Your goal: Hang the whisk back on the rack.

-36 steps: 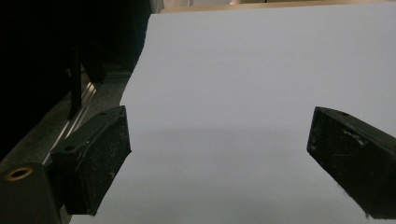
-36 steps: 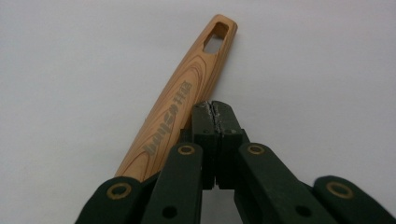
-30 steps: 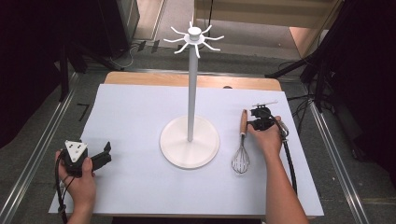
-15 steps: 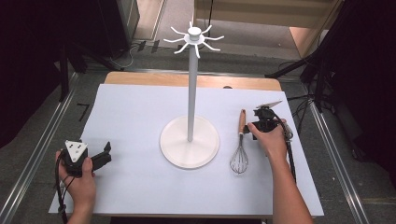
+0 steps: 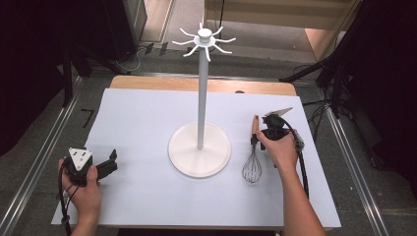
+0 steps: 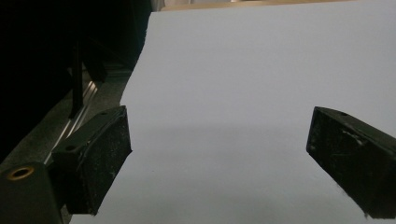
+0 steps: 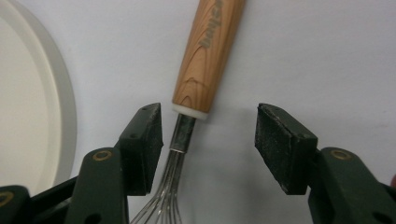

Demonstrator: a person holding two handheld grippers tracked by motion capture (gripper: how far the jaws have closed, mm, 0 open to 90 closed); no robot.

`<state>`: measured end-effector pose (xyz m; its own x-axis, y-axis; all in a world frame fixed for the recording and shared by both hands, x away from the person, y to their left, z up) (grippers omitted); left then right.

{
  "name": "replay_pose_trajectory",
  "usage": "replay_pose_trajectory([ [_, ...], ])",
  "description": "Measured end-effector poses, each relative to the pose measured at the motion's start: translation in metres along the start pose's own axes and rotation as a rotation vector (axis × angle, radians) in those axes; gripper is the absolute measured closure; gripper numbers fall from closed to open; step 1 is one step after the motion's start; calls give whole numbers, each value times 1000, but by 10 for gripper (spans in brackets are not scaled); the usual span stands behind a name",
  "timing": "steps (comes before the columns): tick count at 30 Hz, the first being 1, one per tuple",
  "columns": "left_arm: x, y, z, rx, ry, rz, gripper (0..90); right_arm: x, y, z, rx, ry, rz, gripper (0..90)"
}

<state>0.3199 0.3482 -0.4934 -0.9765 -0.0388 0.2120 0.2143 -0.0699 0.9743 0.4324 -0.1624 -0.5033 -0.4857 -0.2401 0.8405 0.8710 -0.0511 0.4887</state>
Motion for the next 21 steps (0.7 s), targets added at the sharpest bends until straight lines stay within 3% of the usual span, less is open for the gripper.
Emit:
replay_pose_trajectory([
  [5,0,0,0,-2,1,0,70,0,-5,4,-43,-5,24,560],
  [10,-1,0,0,-2,6,3,70,-1,-8,7,-80,1,48,619],
  [13,0,0,0,-1,3,-1,69,-2,-11,10,-78,18,62,622],
  [21,0,0,0,-2,6,1,70,-5,-14,13,-90,0,76,716],
])
Point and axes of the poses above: each handheld gripper's, and its own axes: x roughly backward along the jaws, y roughly out of its top, z roughly to its left, the point moved 7 cm from there along -x, roughly forward along the jaws, and after that the axes turned 14 degrees about -z, right-handed, at the moved point
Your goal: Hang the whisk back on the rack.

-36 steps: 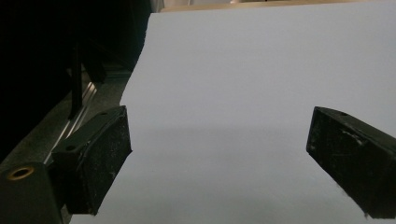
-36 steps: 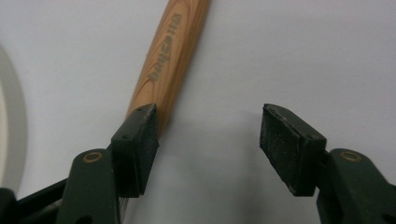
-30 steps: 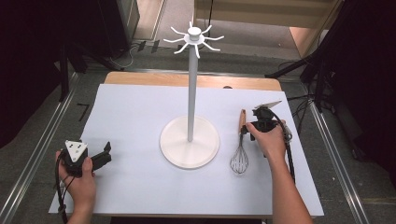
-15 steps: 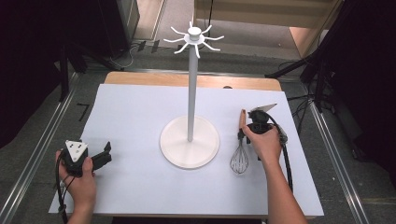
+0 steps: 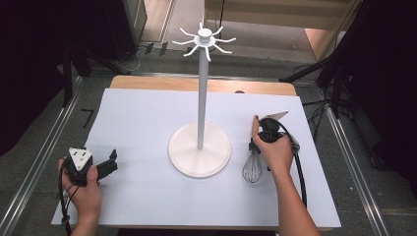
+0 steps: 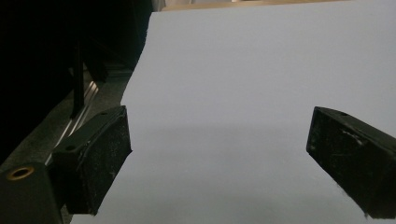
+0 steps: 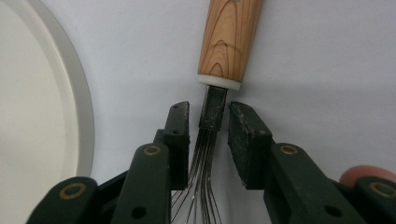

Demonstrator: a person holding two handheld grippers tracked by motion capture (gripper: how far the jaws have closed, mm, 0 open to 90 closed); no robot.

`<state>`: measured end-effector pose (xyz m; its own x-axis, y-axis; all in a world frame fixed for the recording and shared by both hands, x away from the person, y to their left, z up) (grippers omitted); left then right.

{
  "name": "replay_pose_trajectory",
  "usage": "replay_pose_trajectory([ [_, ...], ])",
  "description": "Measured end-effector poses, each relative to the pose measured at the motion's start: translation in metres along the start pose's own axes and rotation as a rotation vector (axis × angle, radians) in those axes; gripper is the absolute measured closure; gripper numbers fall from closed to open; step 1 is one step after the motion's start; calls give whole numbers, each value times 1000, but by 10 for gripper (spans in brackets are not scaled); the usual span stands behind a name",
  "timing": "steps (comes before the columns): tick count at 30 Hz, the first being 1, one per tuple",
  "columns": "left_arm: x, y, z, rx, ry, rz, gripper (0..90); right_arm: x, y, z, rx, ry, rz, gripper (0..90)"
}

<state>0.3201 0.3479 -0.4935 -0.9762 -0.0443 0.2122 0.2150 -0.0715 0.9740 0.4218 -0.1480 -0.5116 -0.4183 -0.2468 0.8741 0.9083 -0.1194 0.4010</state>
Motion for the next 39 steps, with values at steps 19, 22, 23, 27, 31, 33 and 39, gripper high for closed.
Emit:
replay_pose_trajectory([
  [19,1,1,0,5,-9,-9,69,-1,-3,-2,-47,66,-30,828],
  [22,1,1,1,4,-8,-7,69,0,-4,0,-48,113,-39,829],
  [23,1,1,1,4,-8,-7,69,0,-4,0,-48,113,-39,829],
  [27,1,1,0,5,-9,-11,69,6,-4,3,-19,127,-85,830],
  [31,1,1,0,5,-9,-12,69,14,-1,7,9,154,-150,830],
  [33,1,1,0,5,-9,-12,69,18,0,9,27,171,-185,830],
  [39,1,1,0,5,-10,-14,69,30,3,13,66,209,-295,830],
])
Point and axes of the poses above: each handheld gripper's, and its own axes: x roughly backward along the jaws, y roughly out of its top, z roughly to its left, the point moved 7 cm from there along -x, roughly forward along the jaws, and after that the axes turned 14 degrees about -z, right-handed, at the moved point
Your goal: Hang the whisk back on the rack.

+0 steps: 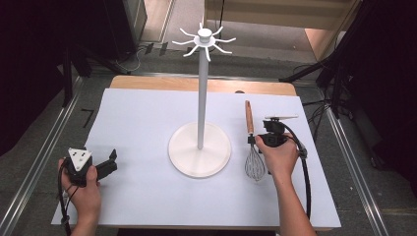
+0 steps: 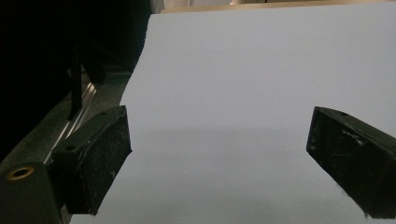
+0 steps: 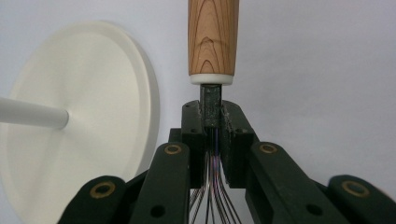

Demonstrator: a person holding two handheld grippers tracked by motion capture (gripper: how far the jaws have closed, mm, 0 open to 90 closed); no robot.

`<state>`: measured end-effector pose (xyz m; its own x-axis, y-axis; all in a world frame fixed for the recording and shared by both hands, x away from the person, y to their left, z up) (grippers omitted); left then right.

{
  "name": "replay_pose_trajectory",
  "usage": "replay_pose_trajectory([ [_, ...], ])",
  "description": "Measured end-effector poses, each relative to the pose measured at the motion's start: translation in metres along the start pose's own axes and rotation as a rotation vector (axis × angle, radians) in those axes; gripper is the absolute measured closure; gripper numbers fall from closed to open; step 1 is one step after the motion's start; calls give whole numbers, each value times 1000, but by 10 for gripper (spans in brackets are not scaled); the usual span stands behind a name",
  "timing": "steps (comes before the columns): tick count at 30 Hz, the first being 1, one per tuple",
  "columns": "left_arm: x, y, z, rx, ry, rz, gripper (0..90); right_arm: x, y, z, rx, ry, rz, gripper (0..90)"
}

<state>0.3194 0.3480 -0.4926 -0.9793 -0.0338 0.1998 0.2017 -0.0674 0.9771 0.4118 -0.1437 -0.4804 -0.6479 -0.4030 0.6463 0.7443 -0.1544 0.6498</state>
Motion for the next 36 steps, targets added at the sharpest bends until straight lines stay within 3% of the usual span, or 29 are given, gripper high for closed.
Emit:
replay_pose_trajectory([
  [2,0,0,0,-1,1,-2,69,7,4,5,24,46,-55,830],
  [7,0,0,0,-2,2,-1,69,20,7,16,63,99,-126,830],
  [11,0,0,0,-6,3,1,69,27,10,21,92,108,-183,830],
  [12,0,0,0,-6,3,1,69,32,11,24,103,124,-222,830],
  [15,1,0,-1,-11,3,3,69,37,12,28,108,136,-244,830],
  [20,0,0,-2,-23,5,0,69,51,15,38,164,183,-341,830],
  [32,0,0,-2,-25,4,-1,69,73,18,55,212,252,-448,830],
  [33,0,0,-2,-25,4,-1,69,77,19,59,228,264,-476,830],
  [36,1,0,-2,-27,4,-1,69,80,20,61,242,262,-497,830],
])
Point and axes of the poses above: each handheld gripper's, and its own axes: x roughly backward along the jaws, y roughly out of its top, z roughly to its left, the point moved 7 cm from there along -x, roughly forward along the jaws, and after that the axes turned 14 degrees about -z, right-handed, at the moved point
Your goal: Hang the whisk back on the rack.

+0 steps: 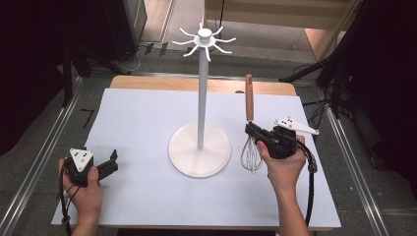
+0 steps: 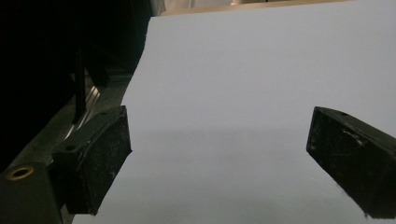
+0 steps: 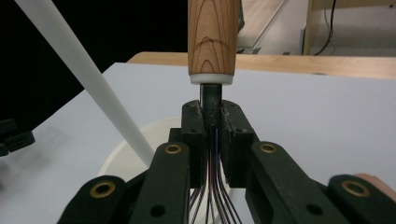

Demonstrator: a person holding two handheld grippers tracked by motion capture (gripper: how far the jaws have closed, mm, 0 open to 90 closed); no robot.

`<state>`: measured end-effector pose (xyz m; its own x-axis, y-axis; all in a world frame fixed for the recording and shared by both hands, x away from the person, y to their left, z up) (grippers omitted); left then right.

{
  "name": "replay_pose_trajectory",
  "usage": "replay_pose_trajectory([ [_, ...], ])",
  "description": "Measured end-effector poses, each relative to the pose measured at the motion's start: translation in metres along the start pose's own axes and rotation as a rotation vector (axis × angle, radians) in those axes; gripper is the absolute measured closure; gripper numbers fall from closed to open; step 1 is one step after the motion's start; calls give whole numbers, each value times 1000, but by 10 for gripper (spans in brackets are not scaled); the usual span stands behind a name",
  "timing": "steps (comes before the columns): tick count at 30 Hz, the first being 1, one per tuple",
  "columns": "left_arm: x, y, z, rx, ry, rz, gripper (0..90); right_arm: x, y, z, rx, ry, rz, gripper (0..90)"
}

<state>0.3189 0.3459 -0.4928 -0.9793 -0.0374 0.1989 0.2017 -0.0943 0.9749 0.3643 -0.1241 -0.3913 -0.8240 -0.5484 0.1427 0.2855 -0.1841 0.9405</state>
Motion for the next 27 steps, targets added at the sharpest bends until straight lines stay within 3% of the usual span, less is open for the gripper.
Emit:
replay_pose_trajectory([
  [9,0,0,0,-7,5,-4,70,6,12,16,59,44,-83,830],
  [13,0,0,0,-7,5,-4,69,9,17,19,107,25,-137,830],
  [27,0,0,-1,-12,3,-1,69,21,33,34,117,85,-227,829],
])
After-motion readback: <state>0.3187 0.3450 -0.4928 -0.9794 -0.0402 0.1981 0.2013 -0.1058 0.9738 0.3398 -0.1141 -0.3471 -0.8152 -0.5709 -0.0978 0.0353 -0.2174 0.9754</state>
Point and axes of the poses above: each handheld gripper's, and its own axes: x roughly backward along the jaws, y roughly out of its top, z roughly to its left, the point moved 7 cm from there along -x, roughly forward along the jaws, and after that the axes turned 14 degrees about -z, right-handed, at the moved point
